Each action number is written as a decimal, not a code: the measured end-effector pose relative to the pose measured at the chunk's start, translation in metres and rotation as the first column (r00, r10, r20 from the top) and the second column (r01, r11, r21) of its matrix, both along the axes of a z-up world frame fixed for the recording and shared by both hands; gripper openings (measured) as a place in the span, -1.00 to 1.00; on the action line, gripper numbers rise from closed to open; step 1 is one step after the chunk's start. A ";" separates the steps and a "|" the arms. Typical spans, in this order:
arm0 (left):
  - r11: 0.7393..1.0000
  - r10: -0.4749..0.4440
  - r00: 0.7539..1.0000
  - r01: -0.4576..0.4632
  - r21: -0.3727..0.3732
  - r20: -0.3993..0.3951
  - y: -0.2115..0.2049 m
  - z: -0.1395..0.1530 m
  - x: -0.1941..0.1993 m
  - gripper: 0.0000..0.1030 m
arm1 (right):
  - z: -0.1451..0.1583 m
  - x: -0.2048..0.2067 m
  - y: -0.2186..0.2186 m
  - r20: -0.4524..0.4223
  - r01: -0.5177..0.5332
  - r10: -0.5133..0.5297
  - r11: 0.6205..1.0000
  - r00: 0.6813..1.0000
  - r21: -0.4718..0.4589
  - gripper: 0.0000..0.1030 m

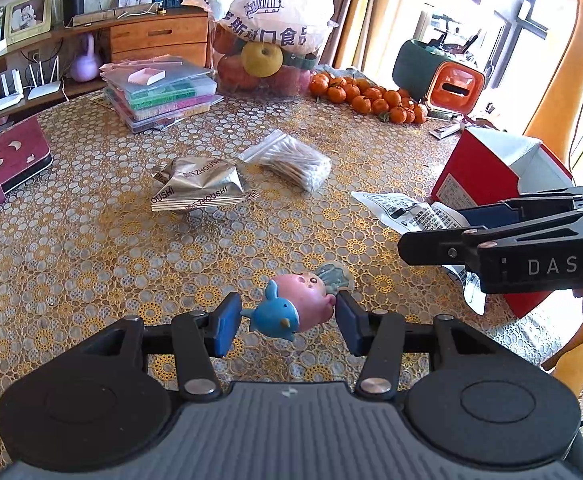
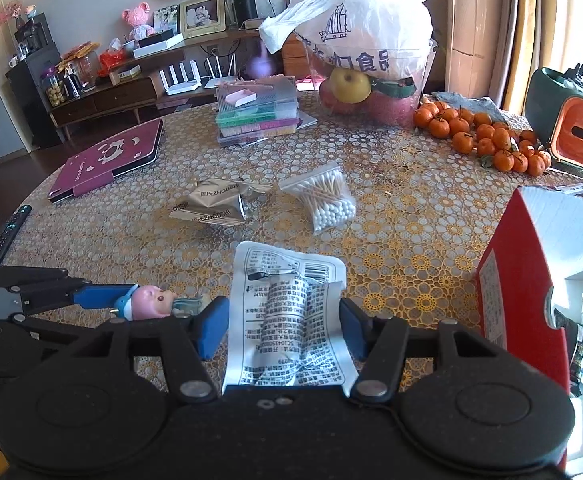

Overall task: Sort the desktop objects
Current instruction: 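Carry the pig toy with the left tool while the right tool carries the sachet to the shoebox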

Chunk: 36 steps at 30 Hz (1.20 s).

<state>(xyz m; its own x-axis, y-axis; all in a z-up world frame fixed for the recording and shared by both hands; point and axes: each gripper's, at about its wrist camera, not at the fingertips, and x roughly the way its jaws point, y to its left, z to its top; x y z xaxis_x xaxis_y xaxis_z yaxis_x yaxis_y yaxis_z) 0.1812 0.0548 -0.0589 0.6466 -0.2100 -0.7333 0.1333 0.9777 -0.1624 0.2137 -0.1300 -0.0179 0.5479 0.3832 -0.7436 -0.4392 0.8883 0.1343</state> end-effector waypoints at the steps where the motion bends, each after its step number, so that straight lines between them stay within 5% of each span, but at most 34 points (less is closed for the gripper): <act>1: 1.000 -0.003 1.000 0.003 0.000 0.006 -0.002 0.003 -0.002 -0.03 | 0.003 -0.003 -0.003 0.005 0.002 -0.002 1.000 1.000 0.004 0.14; 36: 0.982 -0.188 0.971 0.191 -0.008 0.146 -0.122 0.092 -0.017 -0.03 | 0.079 -0.055 -0.133 0.186 0.159 -0.156 0.987 0.970 -0.004 0.14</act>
<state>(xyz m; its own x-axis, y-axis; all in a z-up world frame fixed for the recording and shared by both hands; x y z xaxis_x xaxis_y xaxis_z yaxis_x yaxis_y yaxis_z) 0.1637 -0.0672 0.0326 0.6920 -0.3537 -0.6293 0.3394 0.9288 -0.1488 0.1590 -0.2629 0.0607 0.7285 0.2682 -0.6303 -0.3089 0.9499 0.0470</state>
